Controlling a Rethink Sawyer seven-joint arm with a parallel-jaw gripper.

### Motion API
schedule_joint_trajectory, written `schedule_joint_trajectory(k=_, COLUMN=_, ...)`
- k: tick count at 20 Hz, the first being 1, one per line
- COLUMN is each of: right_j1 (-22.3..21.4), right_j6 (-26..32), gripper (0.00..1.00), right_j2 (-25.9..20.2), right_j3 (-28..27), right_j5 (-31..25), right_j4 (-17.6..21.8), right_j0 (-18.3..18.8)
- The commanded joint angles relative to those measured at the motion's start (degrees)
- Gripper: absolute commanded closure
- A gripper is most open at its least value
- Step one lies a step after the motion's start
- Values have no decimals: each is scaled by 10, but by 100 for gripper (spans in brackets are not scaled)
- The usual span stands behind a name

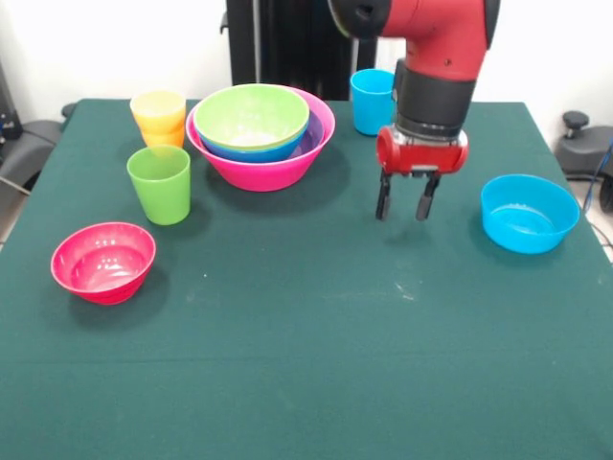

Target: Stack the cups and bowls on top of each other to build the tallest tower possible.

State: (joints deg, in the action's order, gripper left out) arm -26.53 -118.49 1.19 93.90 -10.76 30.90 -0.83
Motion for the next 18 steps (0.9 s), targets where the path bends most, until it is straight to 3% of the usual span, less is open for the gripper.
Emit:
schedule_joint_trajectory(k=1, right_j1=-59, right_j6=1, gripper=0, right_j2=-48, right_j3=51, right_j5=-26, right_j4=11, right_j0=3)
schedule_joint_trajectory(k=10, right_j1=8, right_j6=-23, gripper=0, right_j2=-33, right_j3=8, right_j5=16, right_j4=19, right_j0=-20)
schedule_joint_trajectory(k=18, right_j1=4, right_j6=-42, gripper=0, right_j2=-18, right_j3=8, right_j5=1, right_j4=-1, right_j0=-58)
